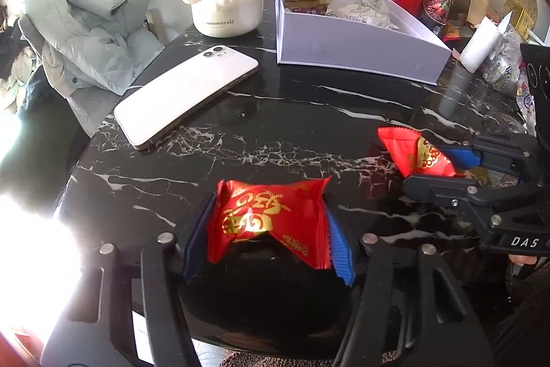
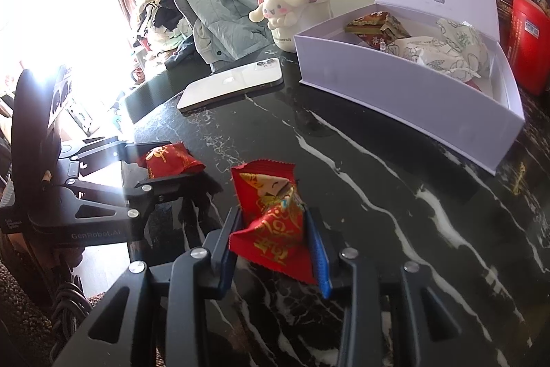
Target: Organize objects
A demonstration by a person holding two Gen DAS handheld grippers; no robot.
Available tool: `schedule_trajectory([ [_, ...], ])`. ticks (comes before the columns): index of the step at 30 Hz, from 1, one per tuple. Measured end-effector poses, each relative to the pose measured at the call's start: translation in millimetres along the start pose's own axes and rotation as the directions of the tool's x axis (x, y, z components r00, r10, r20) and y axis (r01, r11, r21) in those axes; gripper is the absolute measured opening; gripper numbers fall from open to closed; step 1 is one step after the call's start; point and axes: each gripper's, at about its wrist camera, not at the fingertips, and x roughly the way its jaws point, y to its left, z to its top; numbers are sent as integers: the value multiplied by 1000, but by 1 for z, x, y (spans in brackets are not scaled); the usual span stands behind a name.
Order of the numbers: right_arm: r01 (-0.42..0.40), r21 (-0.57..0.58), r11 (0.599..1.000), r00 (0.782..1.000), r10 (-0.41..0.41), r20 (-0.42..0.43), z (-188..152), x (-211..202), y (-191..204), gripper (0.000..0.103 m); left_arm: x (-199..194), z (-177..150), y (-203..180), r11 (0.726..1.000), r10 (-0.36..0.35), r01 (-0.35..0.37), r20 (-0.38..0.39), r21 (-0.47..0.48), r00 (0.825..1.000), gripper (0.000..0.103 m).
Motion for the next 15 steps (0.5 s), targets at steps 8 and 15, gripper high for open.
schedule_trajectory([
  [8,13,-20,1000,999,-12,47,7,-16,5,35,-14,10,0,1000,-31,31,30,3,999,56],
  [15,23,-38,999,997,-20,74,15,-28,9,35,-27,23,2,1000,-27,27,65,3,998,56],
])
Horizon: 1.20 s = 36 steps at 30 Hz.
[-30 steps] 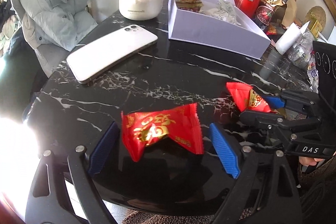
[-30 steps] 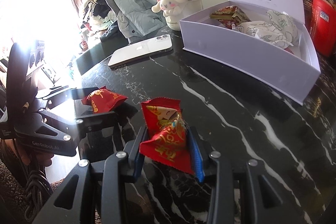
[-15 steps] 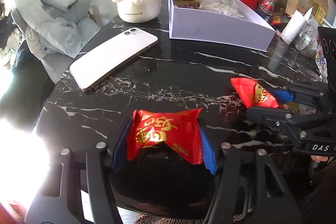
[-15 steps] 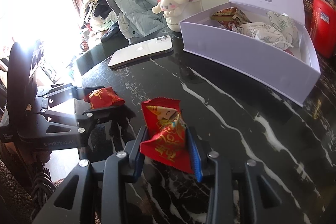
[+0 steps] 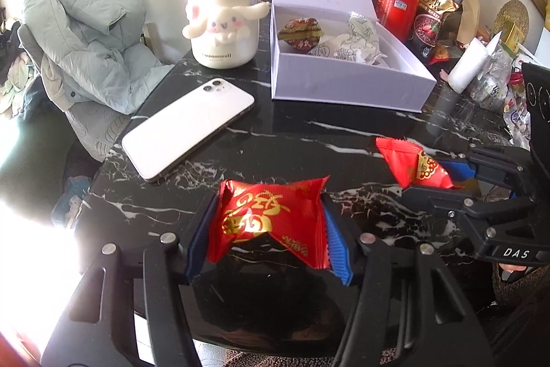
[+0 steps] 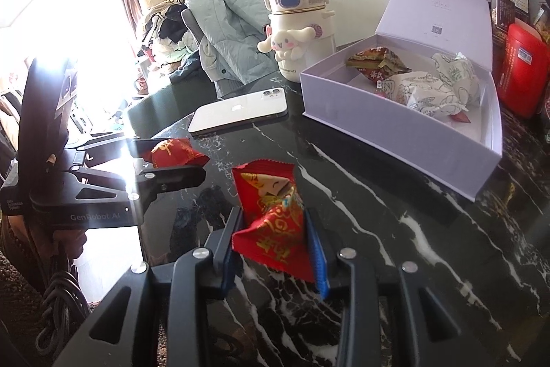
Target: Organize objects
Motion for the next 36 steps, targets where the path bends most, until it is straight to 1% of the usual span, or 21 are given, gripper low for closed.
schedule_trajectory([
  [5,14,-12,1000,1000,-13,25,6,-13,1,35,-9,8,-5,1000,-8,7,25,30,1000,56],
  [10,47,-15,999,997,-46,59,9,-29,0,35,-17,19,-16,998,-22,18,52,67,998,57],
  [18,130,24,991,986,-131,98,4,-60,-10,35,-22,33,-47,986,-92,78,84,151,992,57],
  [21,160,41,986,980,-163,110,0,-71,-12,35,-21,36,-60,977,-131,115,79,180,988,57],
  [25,192,62,979,973,-199,120,-6,-84,-13,35,-22,39,-75,965,-164,143,83,218,983,57],
  [30,219,83,972,965,-228,128,-10,-95,-15,35,-24,44,-88,952,-197,168,92,255,976,57],
  [36,230,94,969,960,-242,141,-4,-102,-21,35,-21,55,-96,943,-225,195,87,269,970,57],
])
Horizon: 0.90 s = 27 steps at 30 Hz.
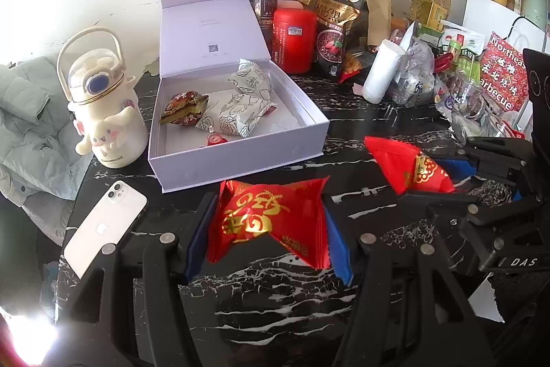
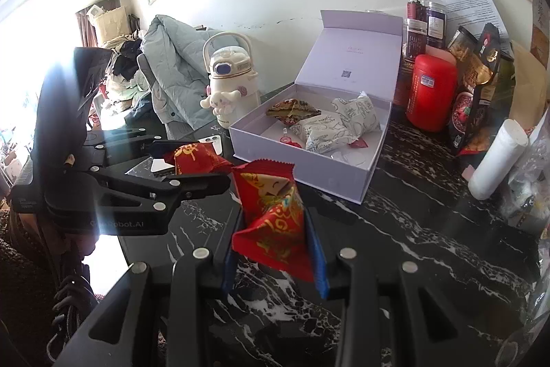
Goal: Organize objects
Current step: 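Lift both red candy packets and carry them toward the lavender box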
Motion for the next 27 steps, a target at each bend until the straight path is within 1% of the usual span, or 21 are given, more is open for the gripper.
schedule_trajectory([
  [6,-14,10,1000,1000,14,0,9,9,-10,35,9,14,2,1000,2,-2,1,23,1000,57],
  [20,-60,4,998,998,60,-16,39,40,-35,35,45,47,16,1000,-5,6,-28,24,1000,57],
  [27,-58,5,998,998,58,-6,56,51,-47,35,61,68,24,999,-6,6,-25,33,1000,57],
])
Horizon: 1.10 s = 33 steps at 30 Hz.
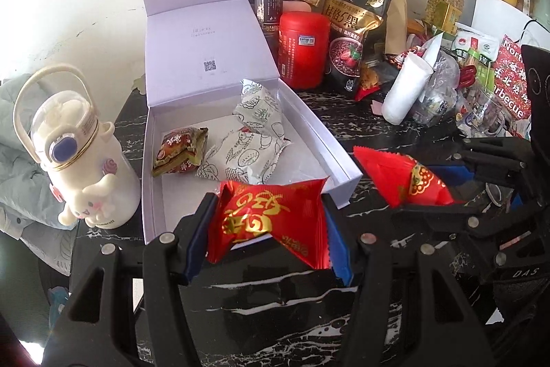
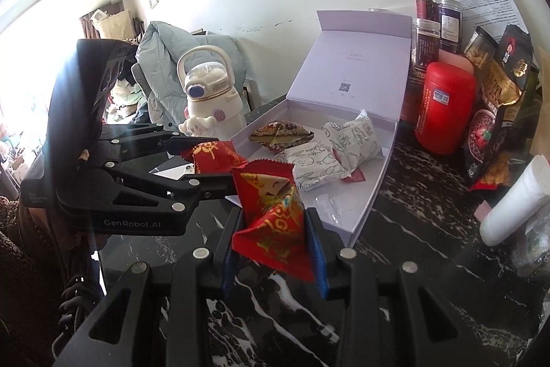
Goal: Organize objects
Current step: 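Lift both red candy packets and carry them toward the lavender box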
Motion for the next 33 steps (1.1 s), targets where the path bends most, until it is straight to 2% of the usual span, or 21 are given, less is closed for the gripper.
schedule_trajectory([
  [13,8,-27,1000,999,-7,37,47,24,-20,35,28,47,28,1000,3,-3,35,0,999,57],
  [23,16,-70,997,999,-12,49,85,45,-32,35,40,75,49,999,51,-51,62,-6,997,58],
  [33,-29,-96,995,999,31,19,112,74,-51,35,62,92,60,993,105,-101,57,-62,993,58],
])
